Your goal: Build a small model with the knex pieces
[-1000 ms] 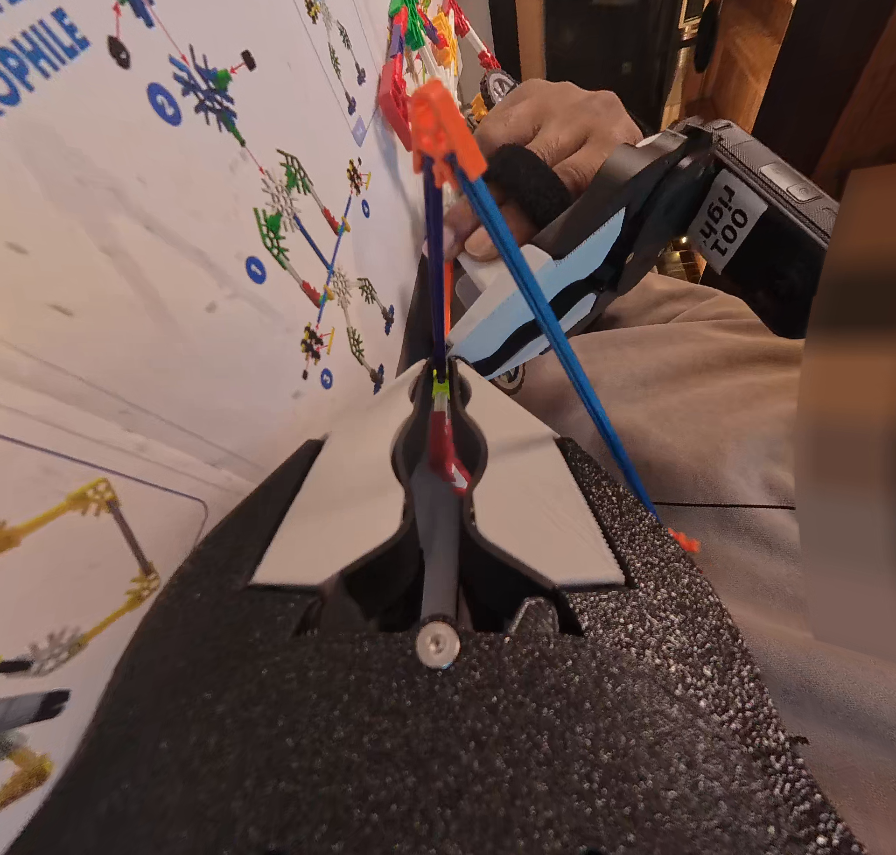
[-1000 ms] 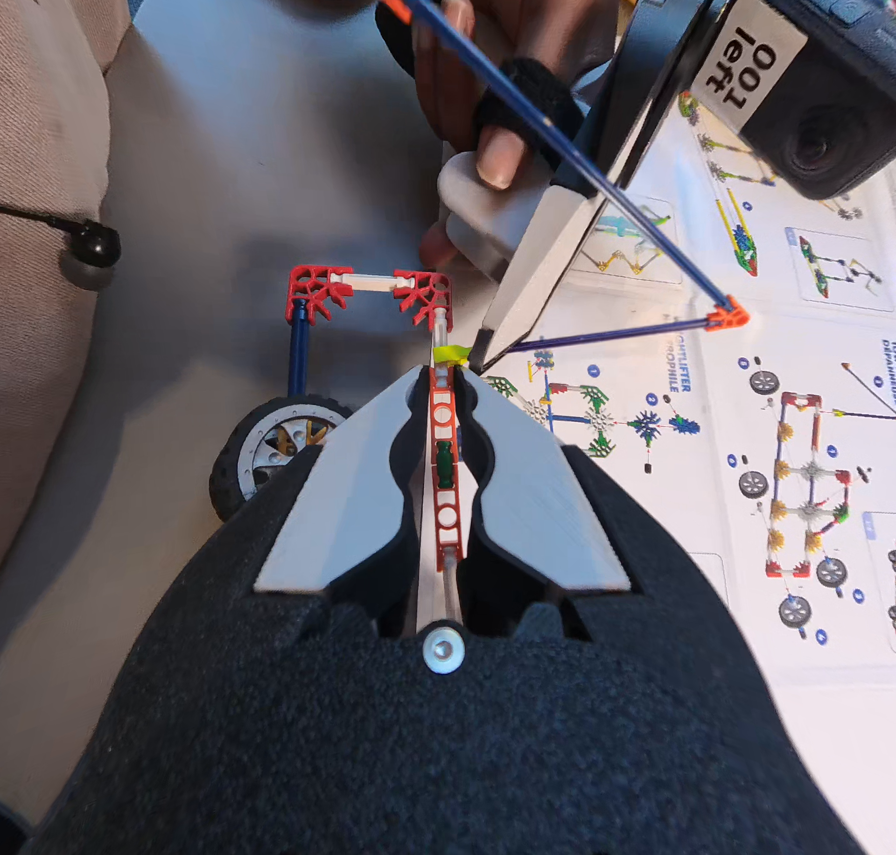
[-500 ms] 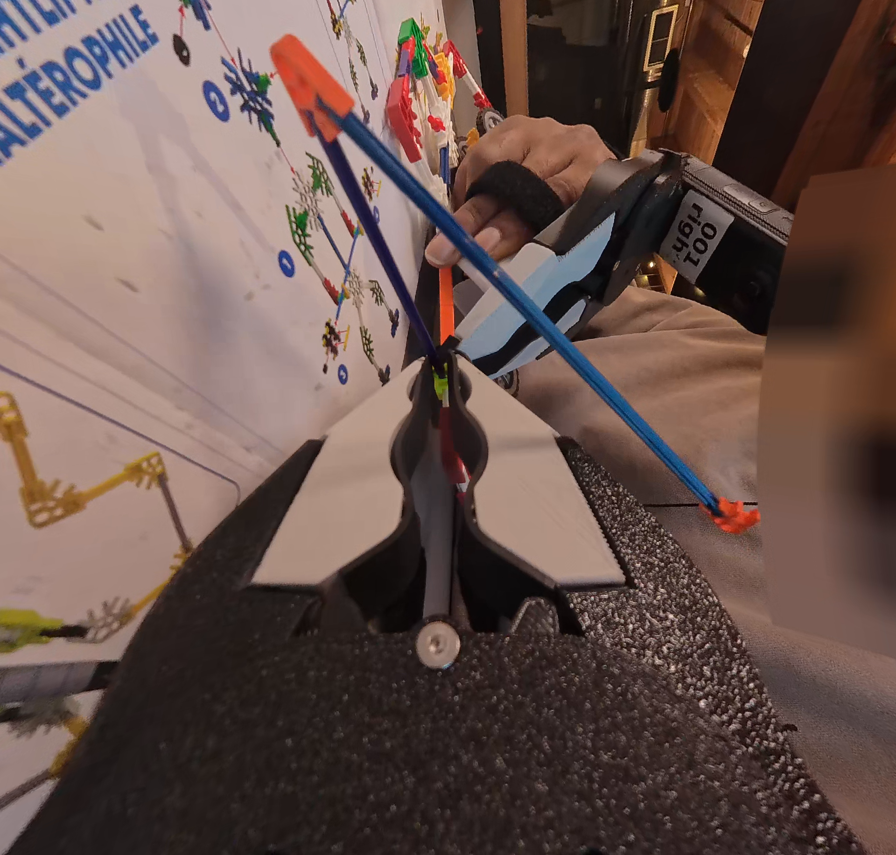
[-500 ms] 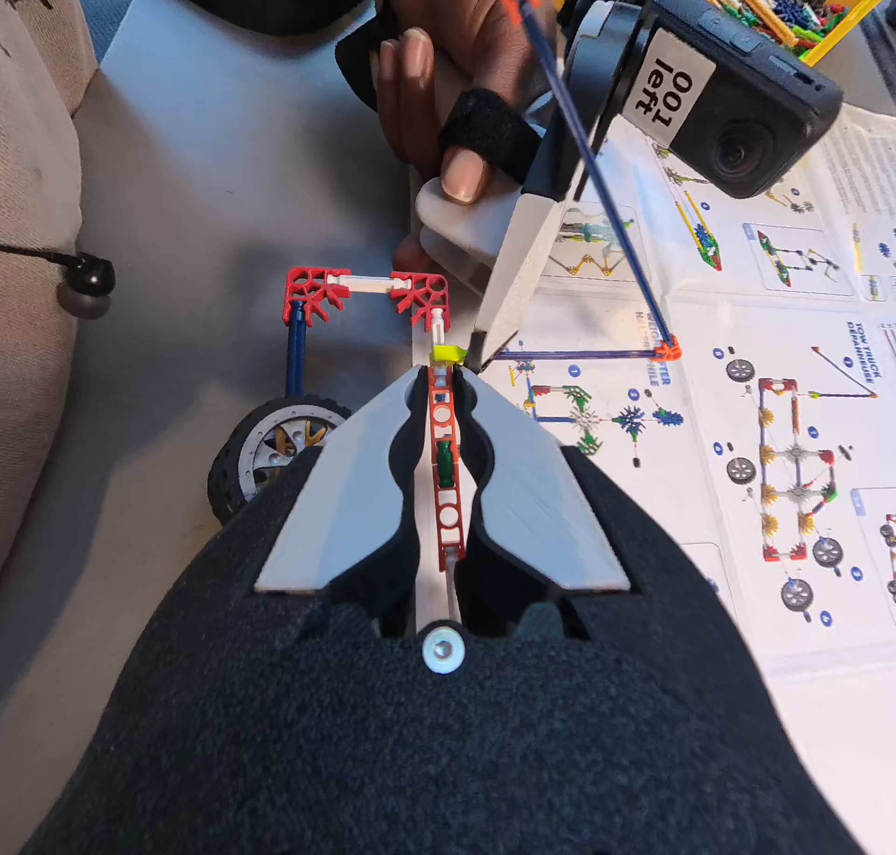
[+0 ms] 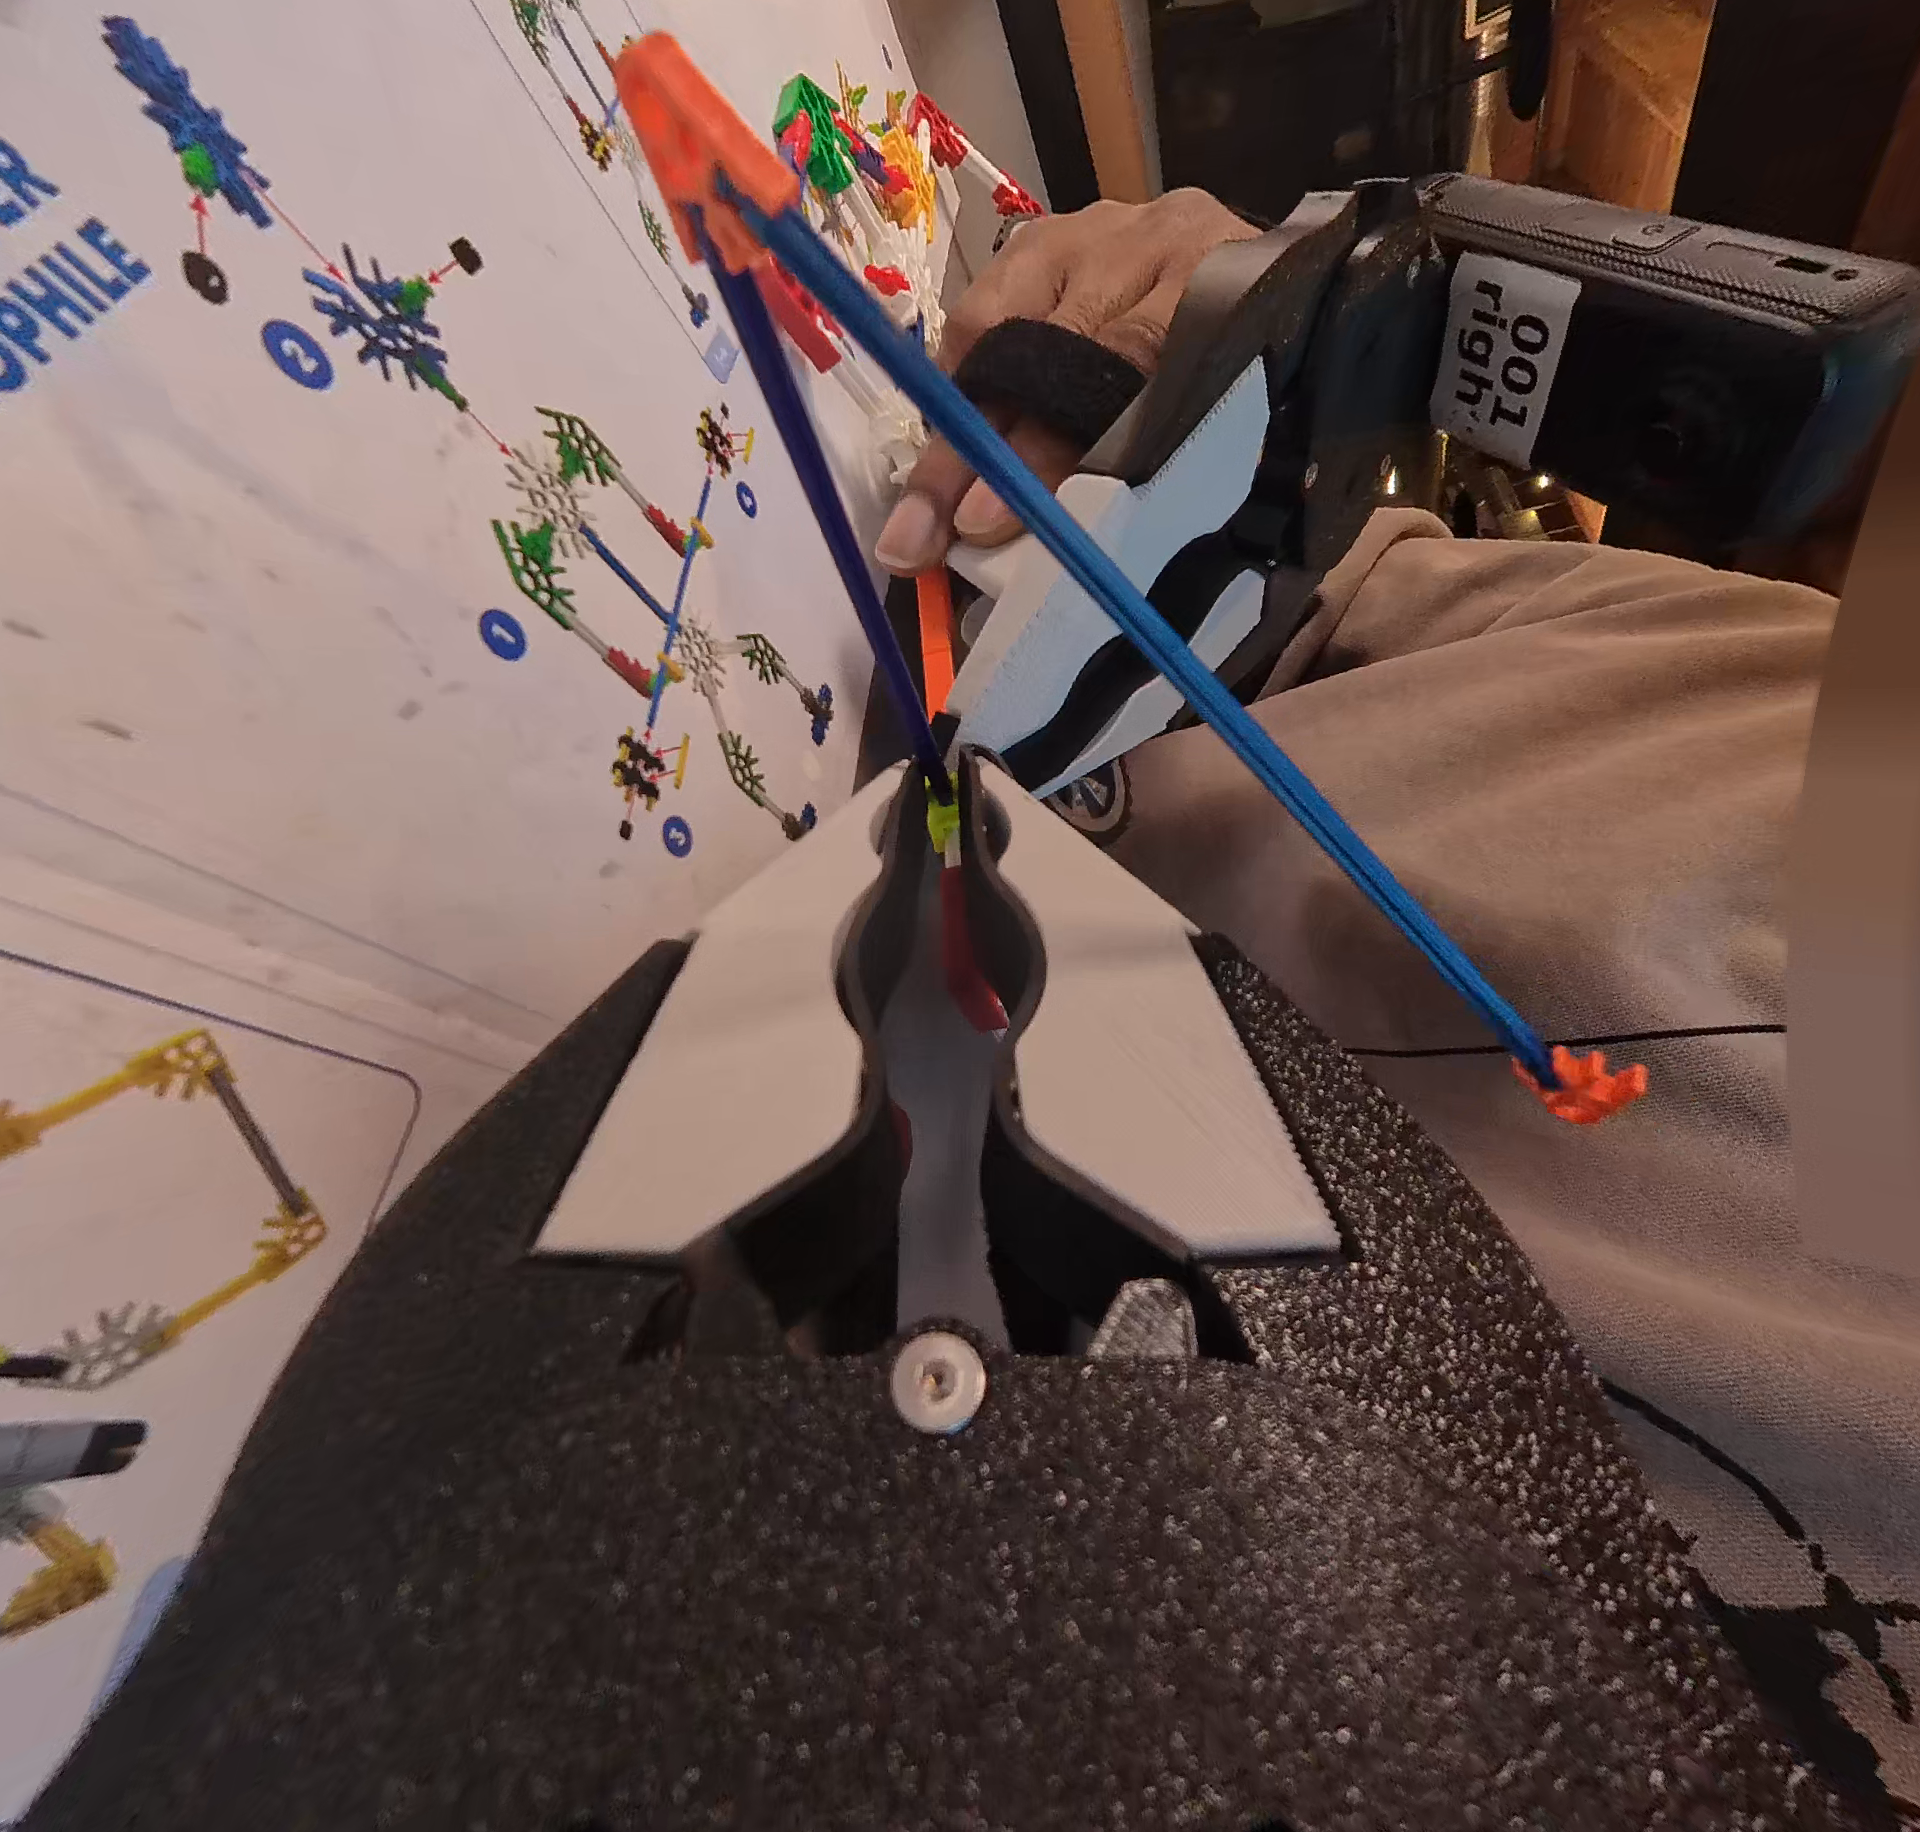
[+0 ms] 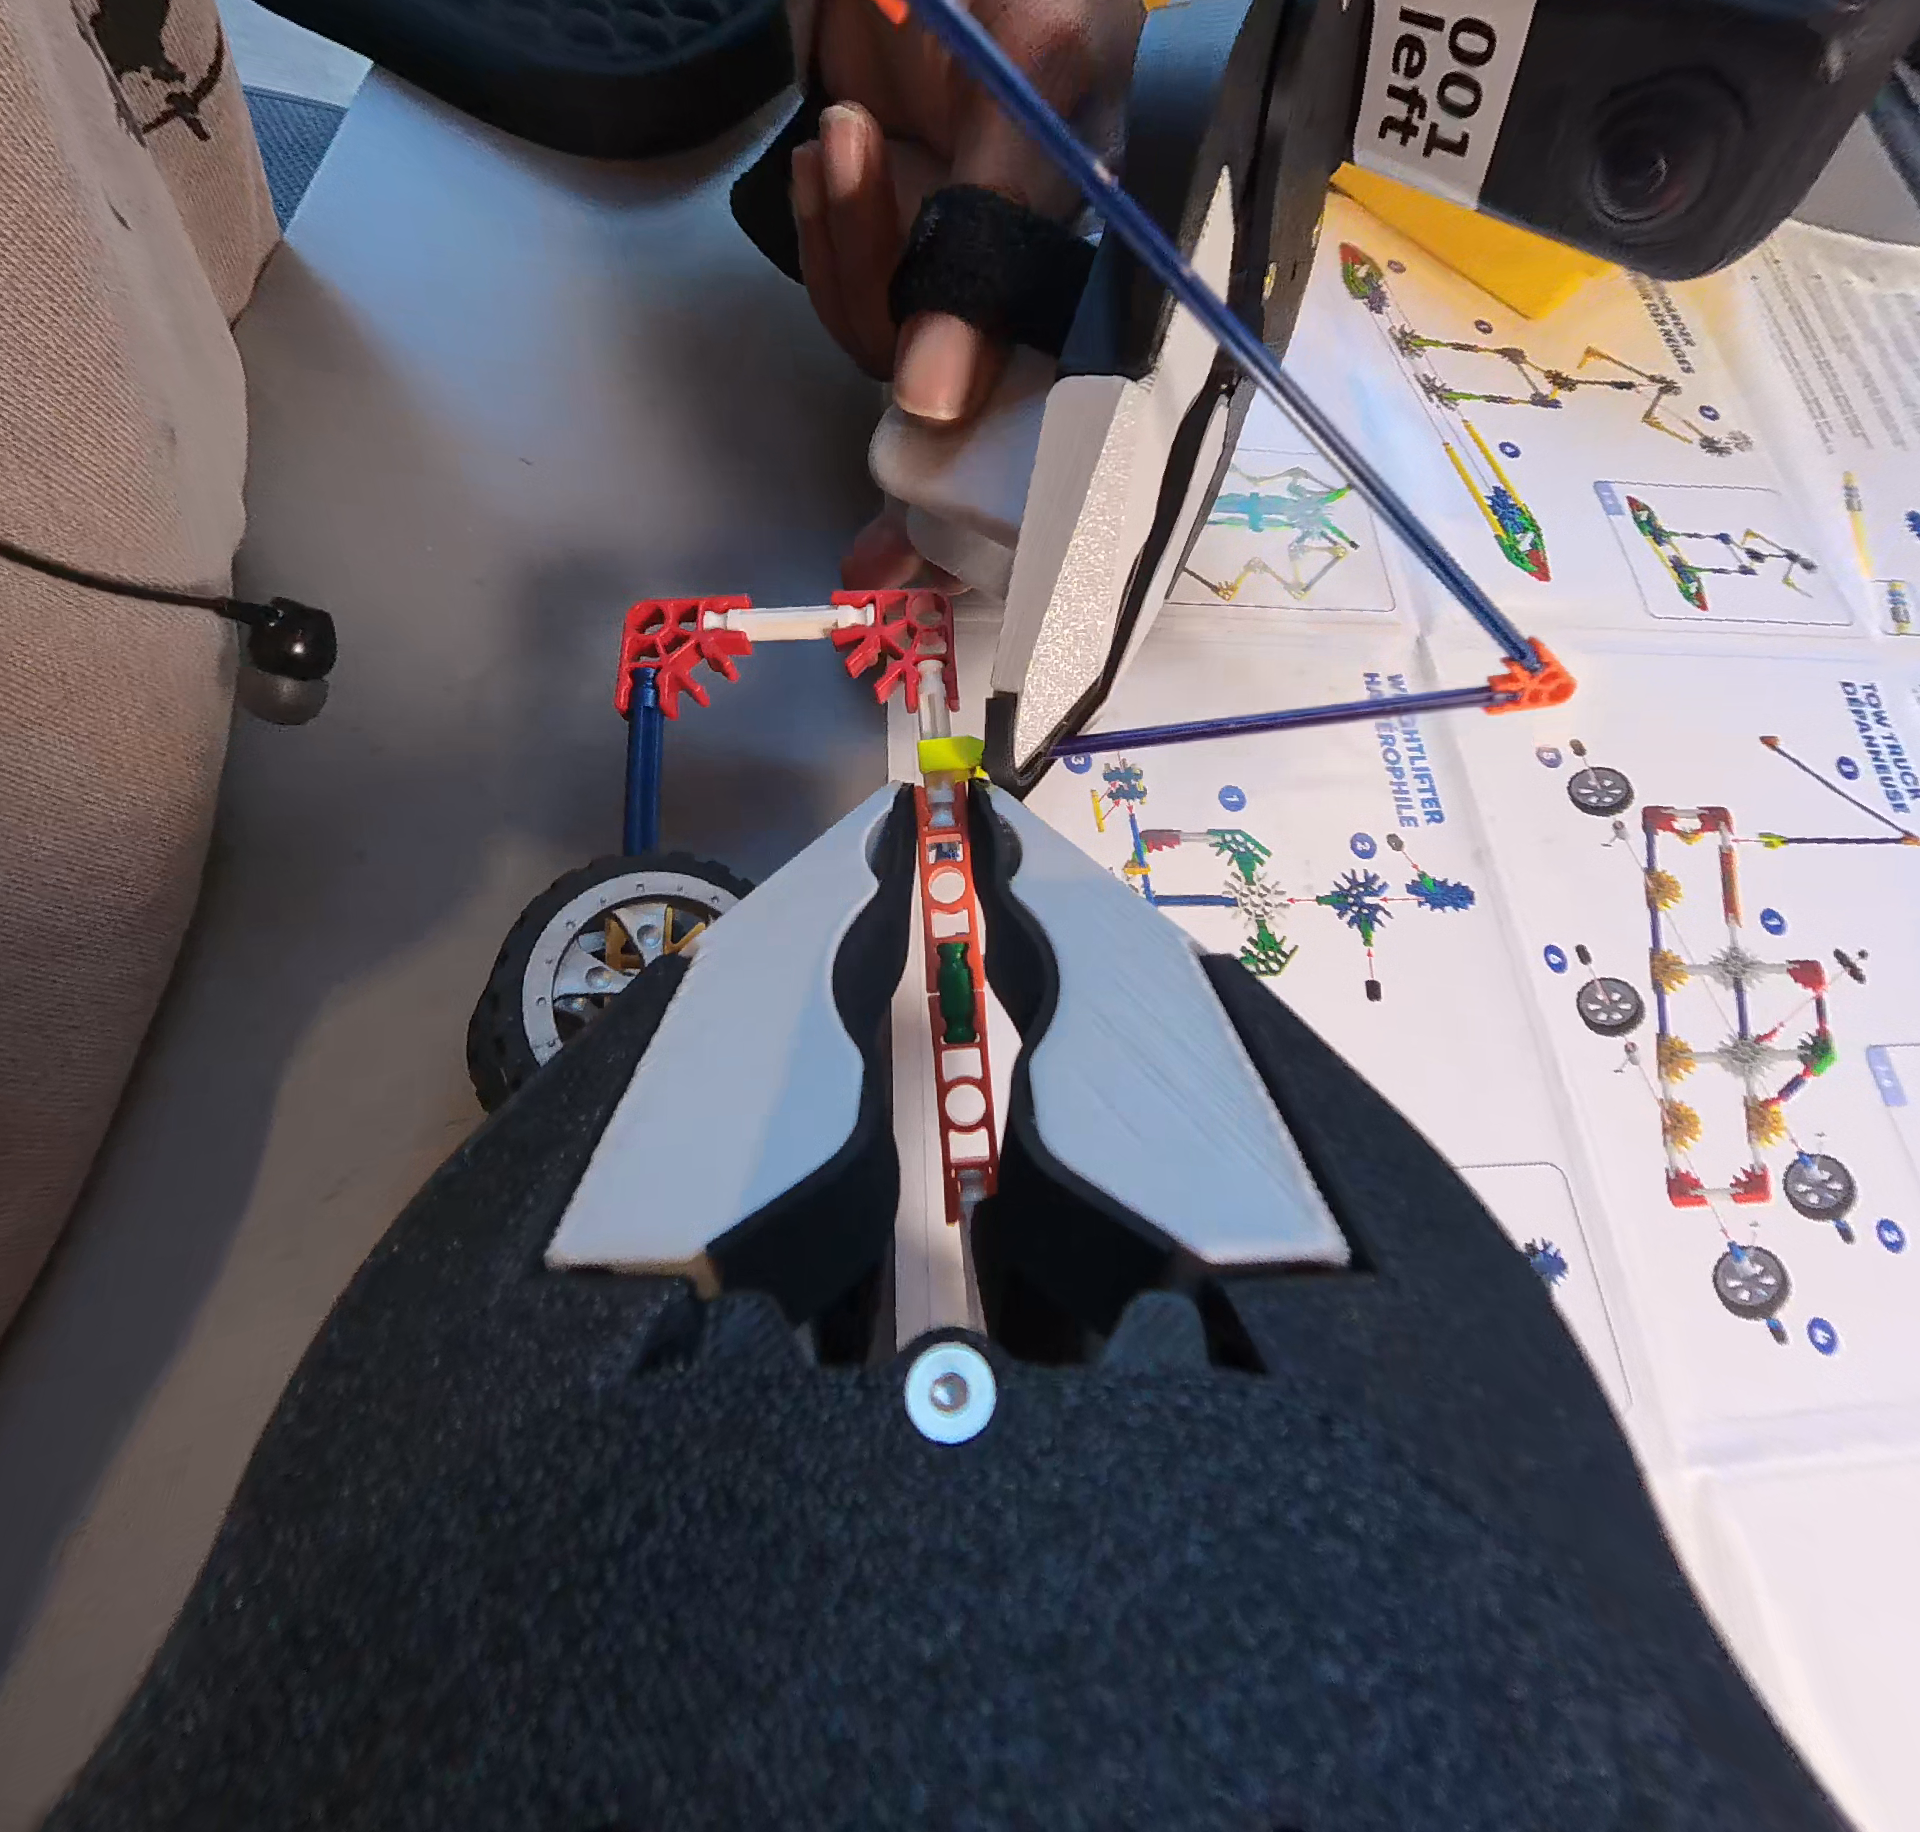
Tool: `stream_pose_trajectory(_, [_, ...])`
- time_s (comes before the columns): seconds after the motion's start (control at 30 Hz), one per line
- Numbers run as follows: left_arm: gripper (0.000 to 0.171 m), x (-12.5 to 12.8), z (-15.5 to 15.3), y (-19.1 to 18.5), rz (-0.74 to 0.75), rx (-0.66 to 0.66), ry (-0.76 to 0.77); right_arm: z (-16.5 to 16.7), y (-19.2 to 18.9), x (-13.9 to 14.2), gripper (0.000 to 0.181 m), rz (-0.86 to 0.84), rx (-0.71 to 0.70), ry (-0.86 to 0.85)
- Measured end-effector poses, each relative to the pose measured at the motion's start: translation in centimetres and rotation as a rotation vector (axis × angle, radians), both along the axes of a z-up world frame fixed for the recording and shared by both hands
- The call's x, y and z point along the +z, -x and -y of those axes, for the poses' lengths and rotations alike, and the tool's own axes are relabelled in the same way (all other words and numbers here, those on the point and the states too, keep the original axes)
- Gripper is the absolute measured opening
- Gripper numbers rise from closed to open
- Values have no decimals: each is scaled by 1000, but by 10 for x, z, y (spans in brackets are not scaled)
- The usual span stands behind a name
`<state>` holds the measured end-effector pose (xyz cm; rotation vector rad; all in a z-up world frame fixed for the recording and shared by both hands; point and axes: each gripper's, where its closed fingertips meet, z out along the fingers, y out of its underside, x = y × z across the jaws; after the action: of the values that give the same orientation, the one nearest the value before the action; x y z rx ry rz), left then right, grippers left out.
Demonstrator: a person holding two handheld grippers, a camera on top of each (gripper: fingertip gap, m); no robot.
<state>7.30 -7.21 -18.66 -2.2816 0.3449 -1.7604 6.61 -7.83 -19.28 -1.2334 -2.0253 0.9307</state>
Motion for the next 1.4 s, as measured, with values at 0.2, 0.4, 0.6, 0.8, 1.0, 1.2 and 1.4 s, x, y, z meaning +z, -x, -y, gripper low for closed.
stream_pose_trajectory(0.2, [5, -2, 6, -2, 4, -16, -6, 6, -2, -2, 6, 11, 30, -2])
stream_pose_trajectory(0.4, [21, 18, -7, 1, -1, -26, -112, -9, -2, 8, 8, 0, -2, -53])
stream_pose_trajectory(0.6, [32, 20, -5, 13, -55, 60, -195, -16, -5, 10, 8, -16, -27, -58])
stream_pose_trajectory(0.8, [22, 14, 4, 2, -23, 127, -190, -16, -1, 10, 8, -15, -22, -58])
stream_pose_trajectory(1.0, [5, 15, -1, 3, -62, 167, -275, -16, -1, 17, 12, -6, -34, -27])
stream_pose_trajectory(1.2, [5, 19, 0, 1, -102, 146, -381, -37, -16, 76, 28, -36, -54, 168])
stream_pose_trajectory(1.4, [4, 28, -1, -3, -135, 131, -521, -21, -5, 68, 30, 211, 38, 340])
